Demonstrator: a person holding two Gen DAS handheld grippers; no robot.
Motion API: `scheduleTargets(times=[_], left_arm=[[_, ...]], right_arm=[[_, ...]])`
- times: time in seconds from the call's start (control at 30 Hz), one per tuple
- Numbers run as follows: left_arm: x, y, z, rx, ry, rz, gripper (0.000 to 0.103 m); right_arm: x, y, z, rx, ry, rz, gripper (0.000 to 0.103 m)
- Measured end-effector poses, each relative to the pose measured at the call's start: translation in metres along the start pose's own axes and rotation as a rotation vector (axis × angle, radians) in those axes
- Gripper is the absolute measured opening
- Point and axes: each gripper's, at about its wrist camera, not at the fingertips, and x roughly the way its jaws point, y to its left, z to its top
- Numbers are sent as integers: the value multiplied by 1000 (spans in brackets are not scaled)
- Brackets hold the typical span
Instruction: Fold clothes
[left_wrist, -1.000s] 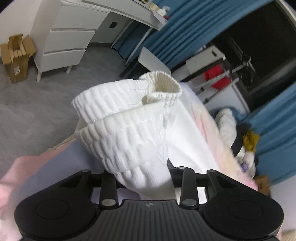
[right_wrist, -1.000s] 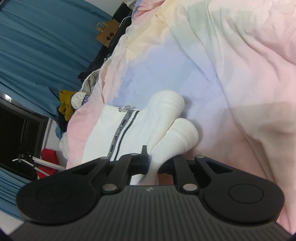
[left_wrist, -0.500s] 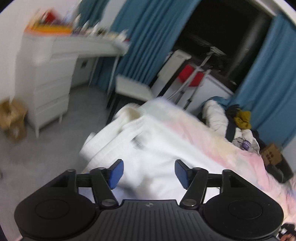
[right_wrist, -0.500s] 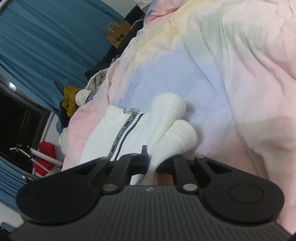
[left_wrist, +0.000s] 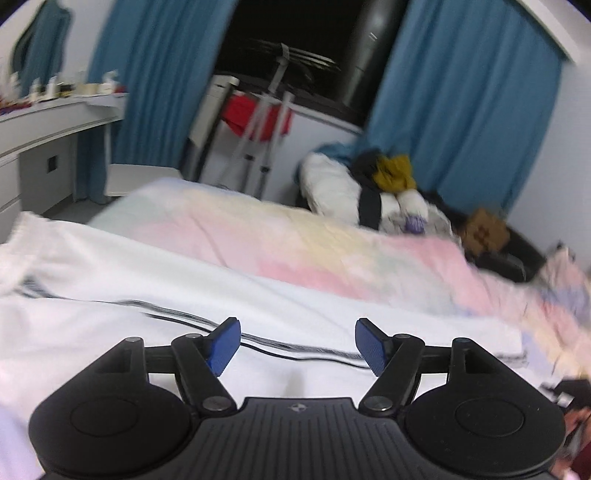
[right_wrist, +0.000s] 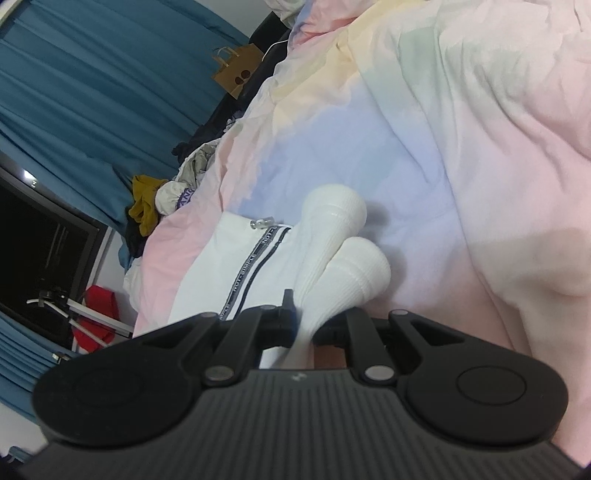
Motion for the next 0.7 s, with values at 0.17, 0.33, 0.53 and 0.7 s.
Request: scheduleTargets(times=[0.17,0.33,0.53,0.7], left_arm=[[55,-8,-29,70,62,27,71],[88,3,-49,108,135,59,70],[99,8,-55,143,141,61,70],[104,5,-54,163,141,77,70]], right_arm=[[-5,-1,-2,-9,-5,-7,11],[-8,-6,0,4,-3,-9,11],[-4,2,-1,-40,-20,-43,11],[-3,6,-1,-53,-31,-60,11]])
